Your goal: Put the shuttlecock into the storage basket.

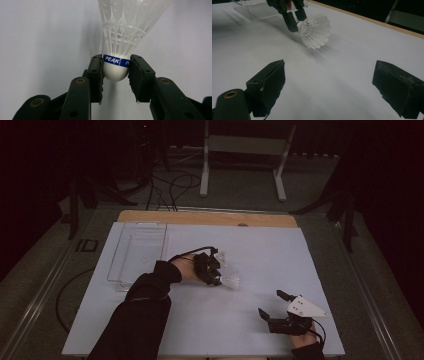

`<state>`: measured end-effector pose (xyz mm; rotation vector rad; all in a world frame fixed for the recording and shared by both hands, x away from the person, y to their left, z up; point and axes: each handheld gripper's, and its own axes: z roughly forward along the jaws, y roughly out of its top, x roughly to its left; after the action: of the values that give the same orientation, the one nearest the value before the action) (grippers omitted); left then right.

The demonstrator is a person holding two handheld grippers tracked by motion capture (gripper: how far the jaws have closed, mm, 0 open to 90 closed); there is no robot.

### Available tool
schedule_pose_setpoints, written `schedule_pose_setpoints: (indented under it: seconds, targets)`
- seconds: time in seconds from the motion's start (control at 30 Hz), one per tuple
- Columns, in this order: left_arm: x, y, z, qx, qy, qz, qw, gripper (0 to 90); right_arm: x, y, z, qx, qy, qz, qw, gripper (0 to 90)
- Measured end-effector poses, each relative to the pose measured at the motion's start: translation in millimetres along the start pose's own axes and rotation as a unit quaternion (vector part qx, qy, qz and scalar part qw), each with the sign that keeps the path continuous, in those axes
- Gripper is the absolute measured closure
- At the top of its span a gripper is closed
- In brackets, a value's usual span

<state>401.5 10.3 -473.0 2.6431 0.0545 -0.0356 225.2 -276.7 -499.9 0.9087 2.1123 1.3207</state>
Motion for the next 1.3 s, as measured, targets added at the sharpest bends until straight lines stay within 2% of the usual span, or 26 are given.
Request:
schedule_pose_setpoints:
  seconds: [0.17, 0.27, 0.33, 0.43, 0.57, 1.0, 1.07, 1.2, 1.3]
  targets:
    - [-2.7, -0.9, -8.9, -0.004, 0.002, 0.0, 1.0, 65.1, 0.1, 0.0, -0.1, 0.0, -0.001, 0.0, 1.0, 11.3]
    - [-4.8, -0.5, -11.6, 0.006, 0.01, -0.007, 0.9999, 65.1, 0.1, -0.1, 0.1, 0.0, -0.001, 0.001, 1.0, 11.3]
    - [-6.8, -0.3, -12.8, 0.009, 0.004, -0.004, 0.9999, 65.1, 0.1, -0.1, 0.4, 0.001, -0.001, 0.002, 1.0, 11.3]
    - [-10.3, 0.4, -15.1, 0.01, 0.005, -0.003, 0.9999, 65.1, 0.2, 0.1, 0.2, 0.0, -0.001, 0.0, 1.0, 11.3]
    - [-14.8, 2.3, -20.1, 0.017, 0.003, -0.029, 0.9994, 65.0, 0.3, 0.0, 0.3, 0.0, -0.001, 0.001, 1.0, 11.3]
    - [-32.1, -1.5, -34.4, 0.02, 0.014, -0.046, 0.9986, 65.0, 0.5, -0.4, 1.1, 0.002, 0.001, 0.002, 1.0, 11.3]
    - [-33.7, -2.9, -37.8, 0.017, 0.011, -0.058, 0.9981, 65.0, 0.4, -0.4, 1.3, 0.001, 0.0, 0.002, 1.0, 11.3]
    - [-37.0, -5.4, -42.7, 0.02, 0.019, -0.073, 0.997, 65.1, 0.2, -0.7, 1.4, 0.001, 0.0, 0.002, 1.0, 11.3]
    - [-40.0, -8.5, -46.3, 0.019, 0.015, -0.081, 0.9964, 65.1, -0.1, -1.0, 1.7, 0.002, 0.0, 0.003, 1.0, 11.3]
